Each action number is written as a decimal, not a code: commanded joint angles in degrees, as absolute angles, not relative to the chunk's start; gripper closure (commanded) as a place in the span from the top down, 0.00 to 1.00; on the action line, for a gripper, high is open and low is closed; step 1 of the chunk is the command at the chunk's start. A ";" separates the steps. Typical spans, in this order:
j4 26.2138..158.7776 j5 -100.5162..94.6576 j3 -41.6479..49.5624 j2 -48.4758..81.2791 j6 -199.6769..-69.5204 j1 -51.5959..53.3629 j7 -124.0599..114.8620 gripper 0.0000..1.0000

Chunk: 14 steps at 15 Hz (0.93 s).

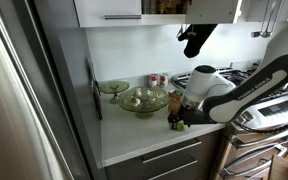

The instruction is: Remove two sachets from the sachets box and put them on the table one at a time

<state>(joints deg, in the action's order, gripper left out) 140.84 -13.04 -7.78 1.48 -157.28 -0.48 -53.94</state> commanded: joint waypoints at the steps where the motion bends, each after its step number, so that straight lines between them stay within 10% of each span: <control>1: 139.40 -14.37 -5.50 0.89 -151.96 1.63 -53.90 1.00; 14: 133.97 -13.41 -5.20 -3.45 -140.30 1.20 -53.77 1.00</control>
